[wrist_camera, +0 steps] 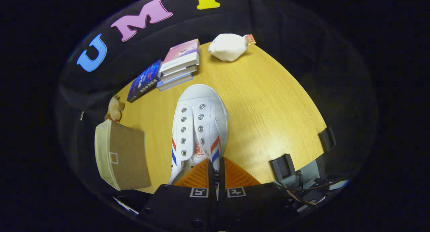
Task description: Open the storage box then place both shoes into the box .Put the left shoe in first, then the right shoe, with the right side of both shoes facing outward in a uniform manner.
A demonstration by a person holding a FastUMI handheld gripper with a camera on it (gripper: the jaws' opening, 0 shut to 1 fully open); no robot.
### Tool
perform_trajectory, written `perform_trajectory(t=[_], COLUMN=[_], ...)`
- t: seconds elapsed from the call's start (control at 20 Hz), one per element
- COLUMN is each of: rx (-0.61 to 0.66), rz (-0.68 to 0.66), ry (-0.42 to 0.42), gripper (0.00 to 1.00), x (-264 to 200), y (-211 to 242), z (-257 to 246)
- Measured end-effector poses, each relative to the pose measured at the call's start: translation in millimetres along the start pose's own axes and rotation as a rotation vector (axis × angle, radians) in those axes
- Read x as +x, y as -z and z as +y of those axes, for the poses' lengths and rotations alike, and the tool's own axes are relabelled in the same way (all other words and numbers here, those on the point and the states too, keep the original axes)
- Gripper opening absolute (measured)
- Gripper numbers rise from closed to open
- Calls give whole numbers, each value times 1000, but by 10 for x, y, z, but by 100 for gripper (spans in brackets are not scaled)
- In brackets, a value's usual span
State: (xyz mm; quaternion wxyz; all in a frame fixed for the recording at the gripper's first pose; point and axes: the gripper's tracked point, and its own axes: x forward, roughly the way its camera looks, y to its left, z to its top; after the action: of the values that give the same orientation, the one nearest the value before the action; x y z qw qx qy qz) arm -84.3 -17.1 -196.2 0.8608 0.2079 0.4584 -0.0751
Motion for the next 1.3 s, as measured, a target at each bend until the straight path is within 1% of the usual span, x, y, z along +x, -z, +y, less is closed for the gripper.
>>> perform_trajectory(t=[0.2, 0.35, 0.45, 0.55, 0.65, 0.9, 1.05, 1.15, 1.3], rx=[16, 2, 8, -1, -31, -104, -151, -179, -220], rz=[-45, -61, -47, -13, 24, 122, 144, 153, 169], ry=[-65, -138, -208, -272, -305, -322, -309, -270, -182], gripper=[5, 5, 5, 5, 5, 5, 5, 5, 5], x=[-472, -684, -749, -717, -602, -167, -12, 103, 395], y=[-166, -188, -115, 4, 160, 571, 764, 871, 981], z=[645, 1247, 1697, 2133, 2450, 3023, 3219, 3273, 3221])
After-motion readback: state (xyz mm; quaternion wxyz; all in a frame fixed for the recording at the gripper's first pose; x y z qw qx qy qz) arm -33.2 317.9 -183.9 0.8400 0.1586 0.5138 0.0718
